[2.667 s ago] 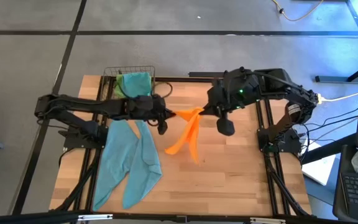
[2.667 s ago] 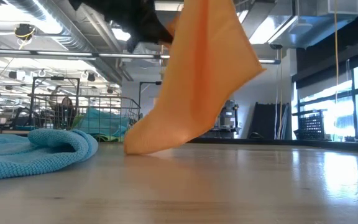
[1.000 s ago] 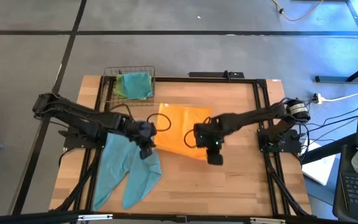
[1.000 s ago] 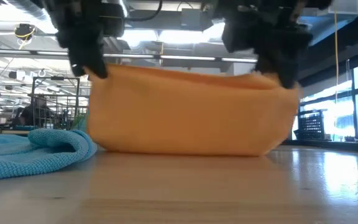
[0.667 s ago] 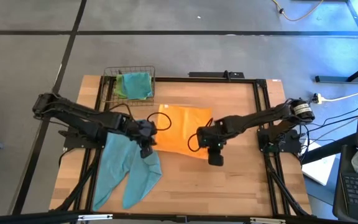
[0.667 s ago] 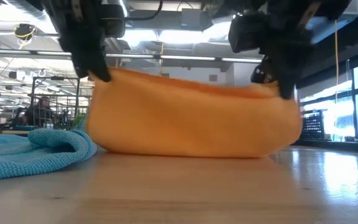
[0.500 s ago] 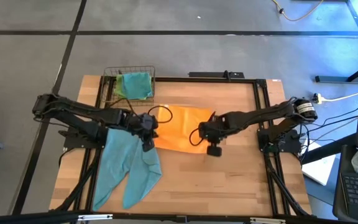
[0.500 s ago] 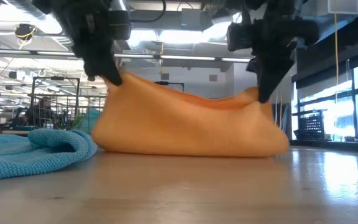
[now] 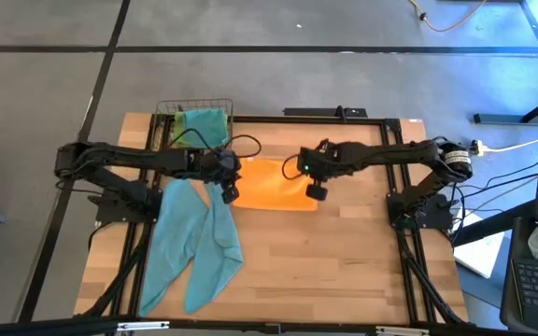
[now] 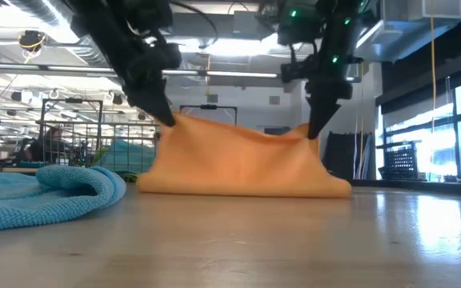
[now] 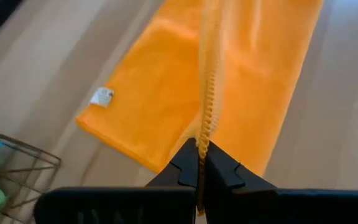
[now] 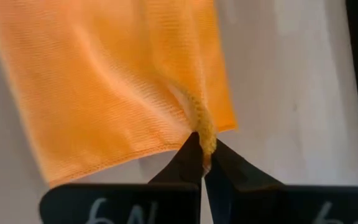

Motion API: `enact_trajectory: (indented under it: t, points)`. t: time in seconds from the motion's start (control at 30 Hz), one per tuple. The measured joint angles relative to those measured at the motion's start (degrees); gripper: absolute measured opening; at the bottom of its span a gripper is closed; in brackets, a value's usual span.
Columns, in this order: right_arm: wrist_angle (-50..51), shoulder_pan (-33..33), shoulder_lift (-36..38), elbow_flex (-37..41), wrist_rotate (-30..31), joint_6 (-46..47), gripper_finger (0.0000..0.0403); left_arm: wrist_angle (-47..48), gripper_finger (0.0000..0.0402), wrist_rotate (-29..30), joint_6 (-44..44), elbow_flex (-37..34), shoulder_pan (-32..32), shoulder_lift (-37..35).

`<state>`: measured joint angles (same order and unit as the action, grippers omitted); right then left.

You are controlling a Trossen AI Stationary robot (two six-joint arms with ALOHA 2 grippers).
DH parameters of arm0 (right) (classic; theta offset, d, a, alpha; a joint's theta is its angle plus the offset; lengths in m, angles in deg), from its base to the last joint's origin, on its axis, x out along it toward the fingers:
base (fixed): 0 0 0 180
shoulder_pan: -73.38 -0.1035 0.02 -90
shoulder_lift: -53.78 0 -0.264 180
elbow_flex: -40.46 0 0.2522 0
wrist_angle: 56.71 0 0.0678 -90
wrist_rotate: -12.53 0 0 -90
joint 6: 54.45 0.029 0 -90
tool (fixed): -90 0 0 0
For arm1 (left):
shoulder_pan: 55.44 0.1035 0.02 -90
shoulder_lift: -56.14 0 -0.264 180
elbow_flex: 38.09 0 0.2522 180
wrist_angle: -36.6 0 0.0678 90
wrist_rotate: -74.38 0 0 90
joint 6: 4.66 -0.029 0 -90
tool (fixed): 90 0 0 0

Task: Fold microfiber towels
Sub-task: Fold the orange microfiber cloth

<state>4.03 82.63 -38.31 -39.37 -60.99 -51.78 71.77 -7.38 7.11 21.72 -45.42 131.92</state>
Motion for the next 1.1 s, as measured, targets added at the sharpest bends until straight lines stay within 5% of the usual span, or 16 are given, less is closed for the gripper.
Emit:
enact_trajectory:
  t: [0.23, 0.63, 0.83, 0.97, 1.1]
  points:
    - [0.3, 4.5, -1.4, 0.0, -3.1, -1.3, 0.001, -7.6, 0.0, -3.2, 0.1, 0.0, -0.1, 5.8]
    - [0.1, 4.5, -1.3, 5.6, -10.2, -2.4, 0.001, -8.0, 0.0, 5.9, 0.7, 0.0, 1.4, 7.9]
    - [-1.8, 4.5, -1.3, 5.7, -10.8, -0.2, 0.0011, -11.6, 0.0007, 2.2, -4.2, -0.1, 1.7, 9.3]
    - [-1.6, 5.1, -1.3, 5.6, -12.4, 2.3, 0.004, -12.1, 0.0046, -0.7, -5.3, 0.0, 1.7, 10.2]
    - [-1.4, 5.2, -1.3, 5.6, -12.2, 6.4, 0.01, -9.6, 0.0094, 2.5, -4.0, -0.1, 2.2, 9.7]
